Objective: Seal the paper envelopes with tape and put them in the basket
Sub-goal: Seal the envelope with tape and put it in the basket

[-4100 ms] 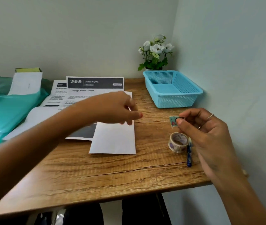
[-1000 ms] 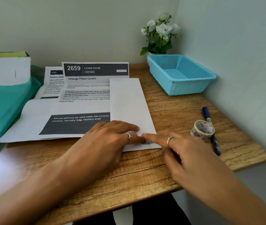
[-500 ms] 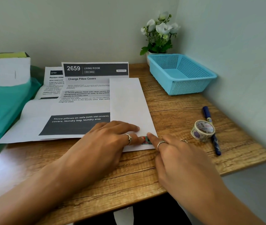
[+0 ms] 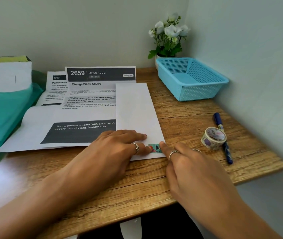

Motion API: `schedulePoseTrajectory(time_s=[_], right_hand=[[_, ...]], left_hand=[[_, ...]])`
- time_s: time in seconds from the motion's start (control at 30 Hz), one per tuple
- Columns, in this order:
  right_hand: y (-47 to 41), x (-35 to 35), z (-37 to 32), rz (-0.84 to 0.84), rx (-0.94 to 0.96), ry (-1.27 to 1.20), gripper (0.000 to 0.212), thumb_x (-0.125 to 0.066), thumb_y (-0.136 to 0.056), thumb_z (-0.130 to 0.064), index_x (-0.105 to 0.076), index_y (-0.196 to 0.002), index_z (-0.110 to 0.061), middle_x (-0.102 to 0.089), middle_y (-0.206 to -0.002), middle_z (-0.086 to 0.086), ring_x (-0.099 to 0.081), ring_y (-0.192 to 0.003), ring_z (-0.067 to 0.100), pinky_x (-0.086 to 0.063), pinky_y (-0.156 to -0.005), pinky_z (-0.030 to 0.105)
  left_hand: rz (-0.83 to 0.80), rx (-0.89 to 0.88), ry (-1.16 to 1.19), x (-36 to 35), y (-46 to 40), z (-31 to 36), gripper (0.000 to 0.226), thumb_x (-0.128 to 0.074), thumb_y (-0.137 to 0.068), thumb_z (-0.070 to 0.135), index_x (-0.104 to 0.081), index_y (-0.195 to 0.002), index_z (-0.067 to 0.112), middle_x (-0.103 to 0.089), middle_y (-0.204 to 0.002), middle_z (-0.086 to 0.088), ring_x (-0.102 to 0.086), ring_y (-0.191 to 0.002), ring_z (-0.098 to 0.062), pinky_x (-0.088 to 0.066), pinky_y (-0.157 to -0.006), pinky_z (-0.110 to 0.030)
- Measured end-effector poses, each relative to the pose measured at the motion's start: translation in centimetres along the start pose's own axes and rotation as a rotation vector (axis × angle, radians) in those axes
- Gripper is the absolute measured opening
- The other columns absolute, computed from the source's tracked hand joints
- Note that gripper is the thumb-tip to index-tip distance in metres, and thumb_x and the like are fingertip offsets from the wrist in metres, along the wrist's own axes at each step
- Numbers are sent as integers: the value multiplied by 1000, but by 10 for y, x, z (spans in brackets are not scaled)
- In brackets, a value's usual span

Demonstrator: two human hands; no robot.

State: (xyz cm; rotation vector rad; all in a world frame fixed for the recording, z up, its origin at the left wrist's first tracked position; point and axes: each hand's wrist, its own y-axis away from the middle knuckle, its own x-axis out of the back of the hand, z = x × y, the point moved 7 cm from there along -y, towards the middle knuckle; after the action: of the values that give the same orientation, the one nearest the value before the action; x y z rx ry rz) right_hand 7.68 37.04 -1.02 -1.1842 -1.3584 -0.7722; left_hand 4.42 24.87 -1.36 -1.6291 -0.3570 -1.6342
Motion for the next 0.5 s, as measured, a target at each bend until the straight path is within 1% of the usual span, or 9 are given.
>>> schedulePoseTrajectory(time_s=[0.07,0.13,0.2,0.27,0.3,0.37,0.43,0.47,0.5], right_hand=[[-1,0,1,10,2,-10,54,-32,-99,-29,-14,-150,-29,-39,-132,-13,-51,-109,12,-44,-78,26],[0,1,1,21,9,-31,51,-30,-100,-30,-18,-149,-30,-39,-133,-14,-51,-109,10,-44,-80,25],[2,2,3,35,15,-63,45,-28,-100,-33,-27,-145,-33,-41,-132,-17,-52,-107,7,-45,-81,24],[4,5,5,62,18,-102,39,-29,-99,-34,-41,-136,-34,-46,-126,-19,-54,-102,6,-45,-76,19],[5,6,6,79,17,-126,35,-30,-99,-35,-44,-131,-35,-49,-120,-20,-54,-97,5,-43,-72,16],[4,5,12,91,-9,-181,27,-33,-98,-36,-45,-121,-37,-52,-105,-20,-51,-87,3,-38,-65,14],[-2,3,22,87,-74,-253,28,-38,-96,-38,-45,-123,-38,-51,-94,-18,-49,-84,2,-37,-64,15],[-6,2,27,80,-121,-304,33,-42,-95,-39,-43,-127,-38,-52,-94,-16,-49,-87,4,-40,-67,16],[-10,1,32,74,-163,-352,40,-45,-94,-40,-40,-133,-39,-53,-99,-14,-50,-91,7,-44,-72,20]], left_hand=[[21,-15,-24,2,0,1,42,-38,-82,16,-71,-107,25,-66,-118,-3,-64,-108,-23,-47,-91,-42],[38,-21,-26,3,-1,2,37,-50,-78,9,-72,-103,25,-68,-116,-4,-64,-107,-23,-43,-91,-38],[44,-21,-11,3,0,3,36,-55,-74,6,-73,-100,23,-68,-113,-5,-64,-106,-22,-43,-90,-36],[30,-17,21,2,1,3,32,-51,-79,11,-72,-101,23,-68,-114,-4,-63,-108,-21,-44,-92,-36],[19,-15,41,2,2,3,32,-48,-82,15,-72,-102,24,-68,-116,-3,-62,-110,-20,-45,-93,-34],[22,-8,73,4,2,3,32,-44,-88,21,-69,-106,27,-66,-119,1,-60,-113,-15,-45,-96,-29],[101,36,105,11,2,1,27,-47,-91,20,-67,-108,28,-64,-120,7,-57,-112,-7,-47,-95,-25],[169,82,117,15,3,-2,27,-50,-90,18,-65,-109,27,-63,-119,9,-54,-111,-2,-47,-94,-25],[238,150,129,19,4,-7,27,-52,-89,17,-63,-111,29,-62,-120,11,-48,-112,2,-44,-95,-26]])
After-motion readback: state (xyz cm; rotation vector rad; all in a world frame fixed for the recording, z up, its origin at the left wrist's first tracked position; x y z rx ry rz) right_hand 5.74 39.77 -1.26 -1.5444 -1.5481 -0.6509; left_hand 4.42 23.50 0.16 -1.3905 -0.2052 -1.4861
